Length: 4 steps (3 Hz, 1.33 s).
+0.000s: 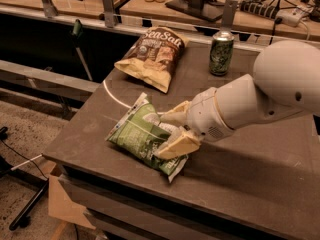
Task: Move green jalapeno chip bag near green can
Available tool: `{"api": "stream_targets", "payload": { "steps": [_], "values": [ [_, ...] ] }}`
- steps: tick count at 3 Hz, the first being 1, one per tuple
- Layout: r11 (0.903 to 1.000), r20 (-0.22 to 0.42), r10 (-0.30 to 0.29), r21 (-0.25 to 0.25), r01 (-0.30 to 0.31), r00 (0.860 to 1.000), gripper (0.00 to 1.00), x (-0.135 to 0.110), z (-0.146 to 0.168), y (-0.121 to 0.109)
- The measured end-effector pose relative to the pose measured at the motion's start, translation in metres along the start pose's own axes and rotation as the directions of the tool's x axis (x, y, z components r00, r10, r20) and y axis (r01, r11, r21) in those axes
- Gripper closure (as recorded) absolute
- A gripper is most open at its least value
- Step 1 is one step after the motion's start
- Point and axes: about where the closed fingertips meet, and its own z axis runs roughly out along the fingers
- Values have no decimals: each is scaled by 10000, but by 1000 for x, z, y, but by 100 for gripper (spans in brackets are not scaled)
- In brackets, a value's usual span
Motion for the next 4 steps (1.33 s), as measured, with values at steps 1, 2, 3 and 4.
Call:
{"api": "stream_targets", "payload": {
  "steps": [1,2,3,4],
  "values": [
    [9974,-510,140,711,-103,9986,77,8,-14,-38],
    [9655,-722,664,2562,-459,9952,99,19,-70,-80],
    [9015,-1234,1563,4232,-905,9800,100,49,-130,-102],
    [8112,-1991,3044,5667,-1439,9315,100,99,-188,-116]
  ]
}}
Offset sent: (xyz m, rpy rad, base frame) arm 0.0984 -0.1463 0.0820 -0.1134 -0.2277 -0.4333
